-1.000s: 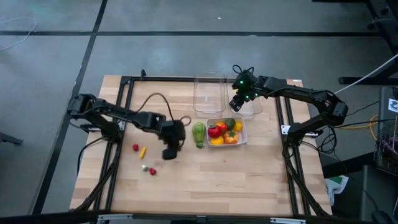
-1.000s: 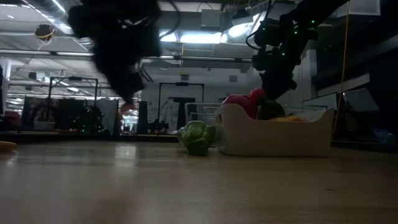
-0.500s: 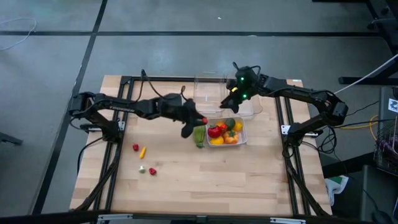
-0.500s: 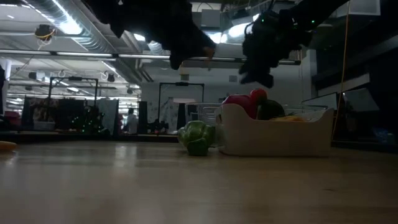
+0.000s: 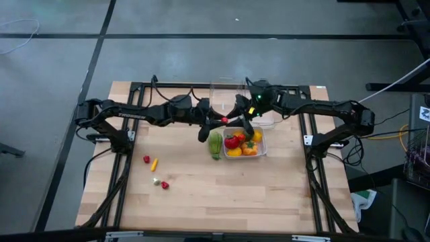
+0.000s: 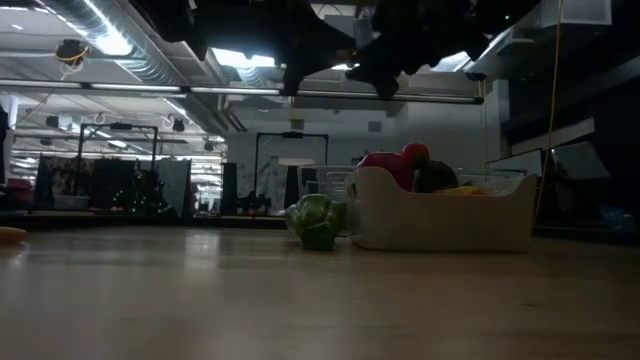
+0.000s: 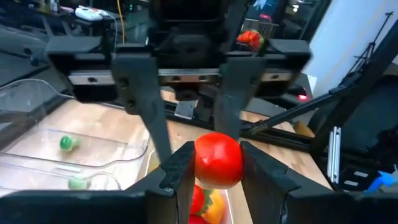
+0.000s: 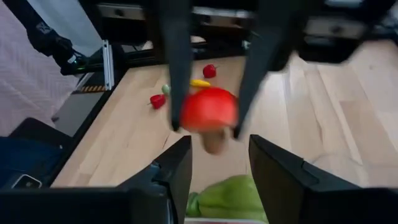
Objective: Sort produce into baskets
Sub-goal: Put the red mushroom into the right transparent bin
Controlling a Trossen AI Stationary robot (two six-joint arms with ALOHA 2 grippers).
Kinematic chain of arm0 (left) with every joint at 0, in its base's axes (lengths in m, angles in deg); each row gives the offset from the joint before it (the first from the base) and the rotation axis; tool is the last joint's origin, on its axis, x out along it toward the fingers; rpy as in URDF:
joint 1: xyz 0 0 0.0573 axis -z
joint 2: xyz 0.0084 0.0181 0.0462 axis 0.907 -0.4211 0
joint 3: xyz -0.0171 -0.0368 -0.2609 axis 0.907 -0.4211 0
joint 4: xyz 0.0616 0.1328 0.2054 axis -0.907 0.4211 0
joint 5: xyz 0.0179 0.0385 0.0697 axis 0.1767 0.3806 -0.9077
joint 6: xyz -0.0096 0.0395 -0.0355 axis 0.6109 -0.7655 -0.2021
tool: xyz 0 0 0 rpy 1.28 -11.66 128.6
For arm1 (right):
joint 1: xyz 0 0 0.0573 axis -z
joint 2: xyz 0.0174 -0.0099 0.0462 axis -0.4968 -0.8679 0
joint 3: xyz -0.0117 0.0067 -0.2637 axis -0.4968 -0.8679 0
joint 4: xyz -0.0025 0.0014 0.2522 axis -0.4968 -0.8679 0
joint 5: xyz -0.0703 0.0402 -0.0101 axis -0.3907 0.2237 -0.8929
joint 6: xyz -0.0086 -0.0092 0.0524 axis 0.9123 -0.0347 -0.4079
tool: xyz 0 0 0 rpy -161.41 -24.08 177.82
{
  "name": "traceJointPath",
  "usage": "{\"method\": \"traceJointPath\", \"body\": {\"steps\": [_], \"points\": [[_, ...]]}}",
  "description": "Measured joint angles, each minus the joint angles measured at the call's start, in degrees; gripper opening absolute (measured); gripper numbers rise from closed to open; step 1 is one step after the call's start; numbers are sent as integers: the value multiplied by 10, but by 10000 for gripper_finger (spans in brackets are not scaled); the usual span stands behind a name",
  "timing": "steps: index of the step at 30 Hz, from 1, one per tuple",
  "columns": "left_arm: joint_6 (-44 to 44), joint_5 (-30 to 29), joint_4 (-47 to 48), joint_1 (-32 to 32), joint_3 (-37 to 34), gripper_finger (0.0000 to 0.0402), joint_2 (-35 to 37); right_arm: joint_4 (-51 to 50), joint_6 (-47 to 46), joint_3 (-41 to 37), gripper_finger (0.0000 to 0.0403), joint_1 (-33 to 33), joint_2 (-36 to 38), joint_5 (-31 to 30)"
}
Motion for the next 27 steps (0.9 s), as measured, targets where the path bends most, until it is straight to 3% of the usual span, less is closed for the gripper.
{"method": "traceJointPath", "body": {"steps": [10,16,27], "points": [[0,0,0,1,0,113,0,7,12,0,159,-51,0,-95],[0,0,0,1,0,113,0,7,12,0,155,-54,0,-105],[0,0,0,1,0,113,0,6,11,0,50,-52,0,-105]]}}
